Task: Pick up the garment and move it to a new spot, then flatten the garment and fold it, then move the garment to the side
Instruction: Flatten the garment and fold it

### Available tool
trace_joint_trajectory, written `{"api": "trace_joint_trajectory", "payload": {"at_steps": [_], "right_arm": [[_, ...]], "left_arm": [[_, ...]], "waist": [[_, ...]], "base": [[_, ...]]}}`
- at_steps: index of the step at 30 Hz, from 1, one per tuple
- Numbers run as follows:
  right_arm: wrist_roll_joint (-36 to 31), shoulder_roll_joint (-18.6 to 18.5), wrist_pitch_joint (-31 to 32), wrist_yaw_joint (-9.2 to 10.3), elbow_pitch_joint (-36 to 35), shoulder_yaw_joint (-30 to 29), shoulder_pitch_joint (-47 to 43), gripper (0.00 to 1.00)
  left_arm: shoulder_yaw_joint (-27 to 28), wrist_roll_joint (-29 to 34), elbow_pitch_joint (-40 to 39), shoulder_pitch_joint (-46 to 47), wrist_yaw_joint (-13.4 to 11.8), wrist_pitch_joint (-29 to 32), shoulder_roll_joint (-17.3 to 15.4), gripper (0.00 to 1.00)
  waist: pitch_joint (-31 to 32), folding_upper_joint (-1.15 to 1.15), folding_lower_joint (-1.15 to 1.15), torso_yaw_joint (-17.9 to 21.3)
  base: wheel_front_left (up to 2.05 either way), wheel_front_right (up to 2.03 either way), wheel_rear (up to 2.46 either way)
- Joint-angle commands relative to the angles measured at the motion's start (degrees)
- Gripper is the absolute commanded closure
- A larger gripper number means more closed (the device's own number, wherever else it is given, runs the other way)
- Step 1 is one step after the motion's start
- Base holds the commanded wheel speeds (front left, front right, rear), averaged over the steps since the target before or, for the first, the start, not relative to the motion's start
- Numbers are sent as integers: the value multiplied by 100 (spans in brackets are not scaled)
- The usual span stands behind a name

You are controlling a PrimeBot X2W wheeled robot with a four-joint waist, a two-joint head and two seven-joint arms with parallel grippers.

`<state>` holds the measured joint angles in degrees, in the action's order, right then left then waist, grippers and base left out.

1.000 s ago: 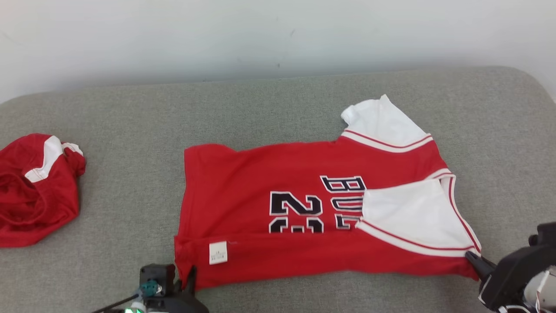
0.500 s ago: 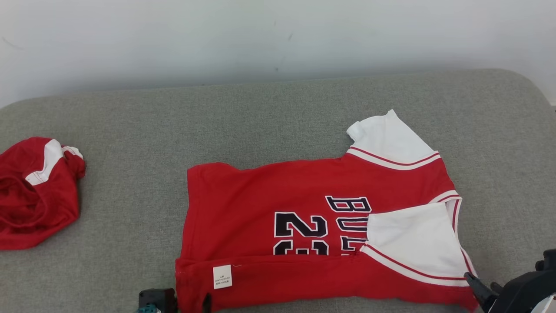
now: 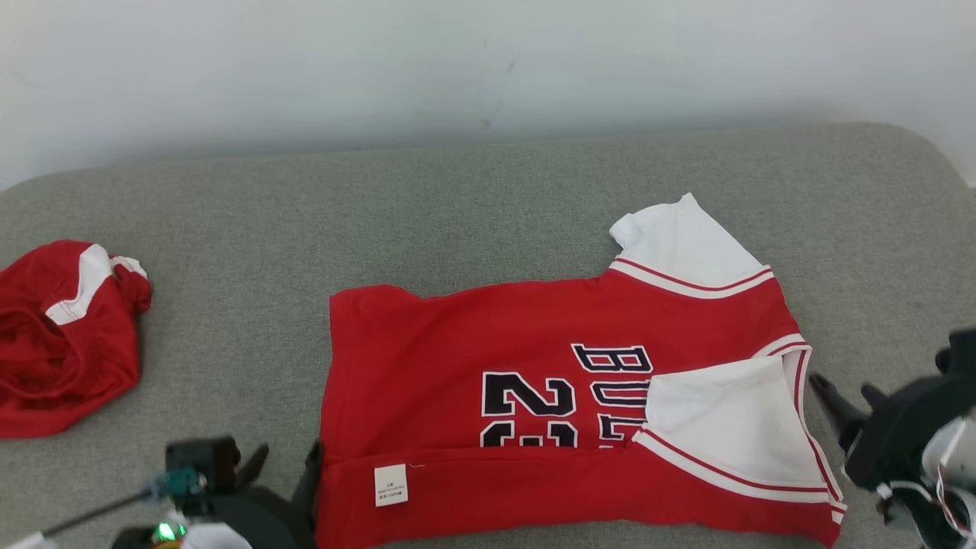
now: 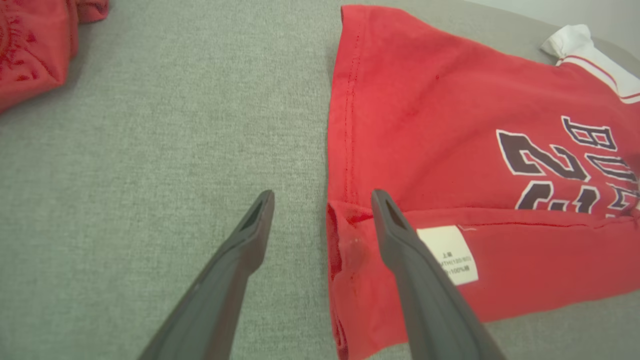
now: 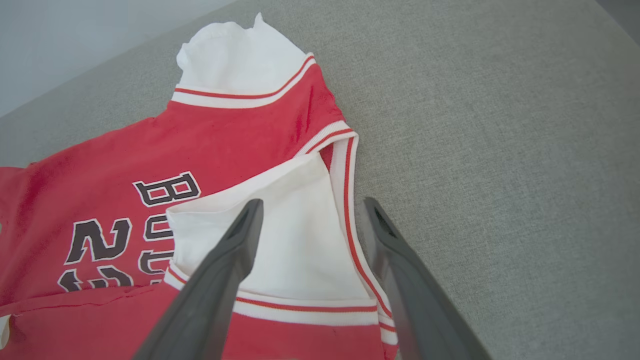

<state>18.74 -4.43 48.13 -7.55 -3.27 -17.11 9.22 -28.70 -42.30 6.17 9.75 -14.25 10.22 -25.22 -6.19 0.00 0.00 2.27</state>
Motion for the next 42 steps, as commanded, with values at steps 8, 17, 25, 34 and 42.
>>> {"api": "trace_joint_trajectory", "payload": {"at_steps": [8, 17, 25, 34, 42], "right_arm": [[192, -262, 68, 11, 656, 690, 1469, 0], [143, -558, -245, 11, 1762, 1306, 3288, 0], [17, -766, -616, 11, 2763, 1701, 4437, 0], [8, -844, -981, 11, 3353, 1909, 4995, 0], [39, -957, -1204, 11, 3709, 2007, 5153, 0]], "left_arm": [[415, -774, 76, 1185, 764, 709, -266, 0], [975, -1660, 418, 2676, 993, 1754, -448, 0], [875, -1670, 395, 3517, 932, 2608, -786, 0], [639, -1862, 75, 3817, 884, 3388, -856, 0], [401, -1754, -374, 3794, 928, 3650, -924, 0]], "waist": [[-422, 0, 0, 205], [-1394, 0, 0, 445], [-2088, 0, 0, 488], [-2356, 0, 0, 413], [-2370, 0, 0, 343]], "base": [[0, 0, 0], [0, 0, 0], [0, 0, 0], [0, 0, 0], [0, 0, 0]]}}
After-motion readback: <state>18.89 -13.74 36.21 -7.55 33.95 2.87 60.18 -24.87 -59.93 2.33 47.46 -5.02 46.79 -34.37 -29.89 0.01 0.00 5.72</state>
